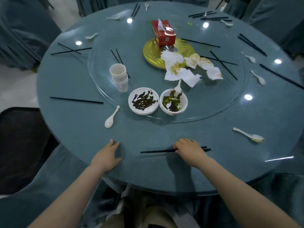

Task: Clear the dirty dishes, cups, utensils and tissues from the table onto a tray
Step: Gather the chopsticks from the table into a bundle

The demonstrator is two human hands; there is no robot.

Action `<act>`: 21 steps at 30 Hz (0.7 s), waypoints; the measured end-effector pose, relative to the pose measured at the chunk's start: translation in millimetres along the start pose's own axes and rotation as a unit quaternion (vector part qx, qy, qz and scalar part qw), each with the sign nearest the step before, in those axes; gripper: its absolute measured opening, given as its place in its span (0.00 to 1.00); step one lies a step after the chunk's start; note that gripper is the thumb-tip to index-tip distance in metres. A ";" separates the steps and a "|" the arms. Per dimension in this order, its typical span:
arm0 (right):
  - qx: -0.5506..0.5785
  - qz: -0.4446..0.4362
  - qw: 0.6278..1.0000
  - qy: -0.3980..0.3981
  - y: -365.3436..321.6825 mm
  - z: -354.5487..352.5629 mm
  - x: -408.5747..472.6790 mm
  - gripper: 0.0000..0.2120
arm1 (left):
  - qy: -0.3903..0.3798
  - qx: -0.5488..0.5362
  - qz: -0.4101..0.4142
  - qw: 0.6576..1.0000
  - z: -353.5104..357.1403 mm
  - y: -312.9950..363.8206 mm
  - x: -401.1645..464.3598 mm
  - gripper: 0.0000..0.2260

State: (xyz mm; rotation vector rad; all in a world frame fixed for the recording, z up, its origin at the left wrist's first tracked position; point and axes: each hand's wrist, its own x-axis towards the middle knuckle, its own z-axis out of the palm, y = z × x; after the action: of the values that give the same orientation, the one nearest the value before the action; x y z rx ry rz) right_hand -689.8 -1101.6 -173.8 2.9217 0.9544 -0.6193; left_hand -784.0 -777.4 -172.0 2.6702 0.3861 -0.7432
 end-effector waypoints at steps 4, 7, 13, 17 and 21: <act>0.126 -0.003 0.992 0.002 -16.5 -26.6 15.6 0.06 | 0.017 -0.045 -0.002 0.999 -4.3 -10.2 -1.8 0.31; 0.138 -0.023 0.990 0.010 -34.0 -50.9 34.4 0.07 | 0.056 -0.069 -0.021 0.996 -16.1 -23.9 0.7 0.29; 0.178 -0.038 0.983 0.029 -73.8 -78.8 87.2 0.10 | 0.128 -0.164 -0.061 0.976 -33.8 -62.8 -0.2 0.28; 0.168 -0.058 0.984 0.023 -109.3 -84.1 132.0 0.16 | 0.133 -0.182 -0.095 0.970 -46.0 -102.9 3.2 0.27; 0.104 -0.052 0.993 0.005 -159.0 -88.7 190.2 0.09 | 0.150 -0.205 -0.112 0.961 -66.9 -148.3 14.0 0.28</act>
State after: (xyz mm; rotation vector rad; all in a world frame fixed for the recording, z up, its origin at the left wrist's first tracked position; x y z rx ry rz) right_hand -607.6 -853.2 -144.2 3.0725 1.1130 -0.7546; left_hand -793.8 -614.6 -162.8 2.3602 0.8324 -0.2685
